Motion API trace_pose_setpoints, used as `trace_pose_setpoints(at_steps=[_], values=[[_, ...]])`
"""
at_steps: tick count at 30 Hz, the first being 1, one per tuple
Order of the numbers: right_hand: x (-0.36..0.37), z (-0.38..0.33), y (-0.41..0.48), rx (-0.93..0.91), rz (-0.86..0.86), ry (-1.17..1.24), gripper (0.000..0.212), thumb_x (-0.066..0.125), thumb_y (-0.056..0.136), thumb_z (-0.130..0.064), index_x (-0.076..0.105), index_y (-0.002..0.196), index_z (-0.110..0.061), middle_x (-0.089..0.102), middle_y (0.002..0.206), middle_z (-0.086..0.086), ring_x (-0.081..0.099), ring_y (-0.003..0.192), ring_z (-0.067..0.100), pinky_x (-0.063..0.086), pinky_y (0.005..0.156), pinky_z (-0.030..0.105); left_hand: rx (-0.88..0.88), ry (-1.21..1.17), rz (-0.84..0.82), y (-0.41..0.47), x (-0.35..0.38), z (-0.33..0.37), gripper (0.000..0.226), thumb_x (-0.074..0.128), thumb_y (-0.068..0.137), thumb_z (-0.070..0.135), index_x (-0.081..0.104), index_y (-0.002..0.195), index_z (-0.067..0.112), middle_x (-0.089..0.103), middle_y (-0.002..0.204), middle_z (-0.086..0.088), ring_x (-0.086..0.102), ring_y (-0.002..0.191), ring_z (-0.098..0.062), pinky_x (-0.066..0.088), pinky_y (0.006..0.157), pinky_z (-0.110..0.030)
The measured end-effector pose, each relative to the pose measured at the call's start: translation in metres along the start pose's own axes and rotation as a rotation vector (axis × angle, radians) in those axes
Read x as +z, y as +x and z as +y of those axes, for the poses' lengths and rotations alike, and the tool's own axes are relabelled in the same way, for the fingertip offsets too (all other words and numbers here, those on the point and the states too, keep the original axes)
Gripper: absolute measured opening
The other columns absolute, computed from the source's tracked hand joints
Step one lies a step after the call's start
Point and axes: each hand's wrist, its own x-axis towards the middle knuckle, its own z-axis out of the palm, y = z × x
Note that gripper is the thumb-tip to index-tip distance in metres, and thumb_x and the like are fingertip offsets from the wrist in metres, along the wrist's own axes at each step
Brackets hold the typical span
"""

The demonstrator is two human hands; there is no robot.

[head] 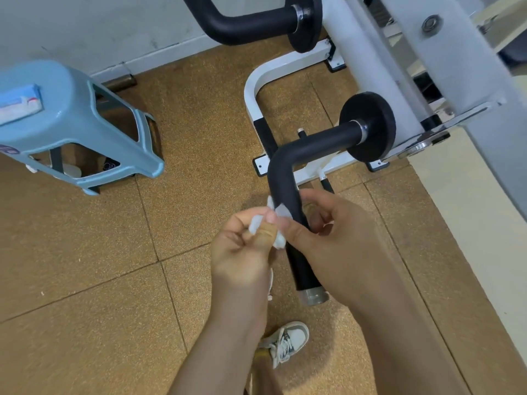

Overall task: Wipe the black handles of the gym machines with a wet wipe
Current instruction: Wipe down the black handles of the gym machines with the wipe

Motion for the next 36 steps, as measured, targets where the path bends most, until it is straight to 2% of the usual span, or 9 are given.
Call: trace_pose_setpoints(at_steps=[3, 7, 14, 19, 23, 26, 28, 31, 36], values=[[-0.002, 0.000, 0.000, 0.008, -0.019, 0.051, 0.027, 0.068, 0.080, -0.046, 0.061, 0.106, -0.045, 0.046, 0.070, -0.005, 0.049, 0.062, 0.006, 0.044, 0.059, 0.023, -0.038, 0.001, -0.018, 0.015, 0.002, 0.007, 0.014, 0.055, 0.093, 0.007, 0.063, 0.104, 0.011, 0.072, 0.079, -0.006, 0.065, 0.061, -0.011, 0.051, 0.053, -0.020], [-0.002, 0.000, 0.004, -0.013, 0.007, 0.039, 0.044, 0.067, 0.079, -0.051, 0.050, 0.119, -0.052, 0.056, 0.085, -0.012, 0.053, 0.069, 0.002, 0.040, 0.063, 0.018, 0.062, 0.128, -0.091, -0.012, 0.004, 0.015, 0.023, 0.050, 0.096, 0.011, 0.068, 0.108, 0.007, 0.076, 0.089, -0.002, 0.072, 0.083, -0.011, 0.056, 0.073, -0.020], [0.000, -0.002, 0.007, -0.118, 0.103, -0.031, 0.047, 0.069, 0.082, -0.037, 0.053, 0.127, -0.044, 0.058, 0.107, -0.023, 0.045, 0.071, -0.008, 0.038, 0.073, 0.010, 0.163, 0.240, 0.032, 0.030, 0.016, 0.018, 0.026, 0.050, 0.097, 0.008, 0.068, 0.114, 0.012, 0.075, 0.100, -0.003, 0.071, 0.097, -0.017, 0.052, 0.095, -0.038], [0.001, -0.004, 0.014, -0.196, 0.112, -0.126, 0.053, 0.067, 0.083, -0.034, 0.051, 0.134, -0.034, 0.053, 0.124, -0.022, 0.046, 0.091, -0.006, 0.039, 0.085, 0.010, 0.246, 0.386, -0.012, 0.037, 0.008, 0.026, 0.018, 0.056, 0.094, 0.012, 0.073, 0.099, 0.017, 0.076, 0.089, 0.009, 0.070, 0.082, -0.006, 0.056, 0.082, -0.024], [-0.002, -0.004, 0.015, -0.292, 0.100, -0.286, 0.052, 0.062, 0.085, -0.037, 0.052, 0.135, -0.028, 0.048, 0.133, -0.020, 0.046, 0.119, 0.003, 0.048, 0.094, 0.030, 0.219, 0.528, -0.224, 0.074, 0.001, 0.042, 0.022, 0.056, 0.094, 0.030, 0.073, 0.104, 0.021, 0.068, 0.091, -0.030, 0.058, 0.074, -0.023, 0.048, 0.074, -0.041], [-0.003, -0.001, 0.016, -0.320, 0.116, -0.276, 0.050, 0.061, 0.086, -0.037, 0.053, 0.134, -0.029, 0.046, 0.132, -0.020, 0.045, 0.120, 0.004, 0.049, 0.093, 0.031, 0.176, 0.556, -0.318, 0.089, 0.003, 0.047, 0.028, 0.057, 0.090, 0.039, 0.072, 0.105, 0.020, 0.067, 0.095, -0.033, 0.060, 0.080, -0.024, 0.050, 0.085, -0.049], [-0.003, 0.000, 0.018, -0.318, 0.128, -0.247, 0.048, 0.058, 0.086, -0.038, 0.053, 0.133, -0.032, 0.043, 0.131, -0.021, 0.044, 0.121, 0.003, 0.048, 0.094, 0.031, 0.149, 0.566, -0.345, 0.097, 0.011, 0.051, 0.025, 0.057, 0.091, 0.035, 0.073, 0.103, 0.020, 0.072, 0.096, -0.023, 0.066, 0.085, -0.026, 0.050, 0.091, -0.056], [-0.002, 0.001, 0.022, -0.321, 0.164, -0.211, 0.049, 0.055, 0.087, -0.038, 0.049, 0.136, -0.032, 0.042, 0.130, -0.019, 0.045, 0.121, 0.004, 0.048, 0.095, 0.032, 0.166, 0.565, -0.356, 0.099, 0.010, 0.050, 0.023, 0.052, 0.098, 0.021, 0.072, 0.105, 0.013, 0.075, 0.095, -0.007, 0.070, 0.087, -0.019, 0.055, 0.086, -0.041], [-0.002, 0.000, 0.028, -0.311, 0.238, -0.202, 0.053, 0.057, 0.087, -0.034, 0.046, 0.138, -0.028, 0.035, 0.134, -0.015, 0.037, 0.128, 0.007, 0.045, 0.100, 0.035, 0.099, 0.614, -0.411, 0.099, 0.010, 0.055, 0.027, 0.046, 0.099, 0.015, 0.071, 0.097, 0.003, 0.069, 0.065, 0.009, 0.060, 0.057, 0.001, 0.047, 0.061, -0.014]])
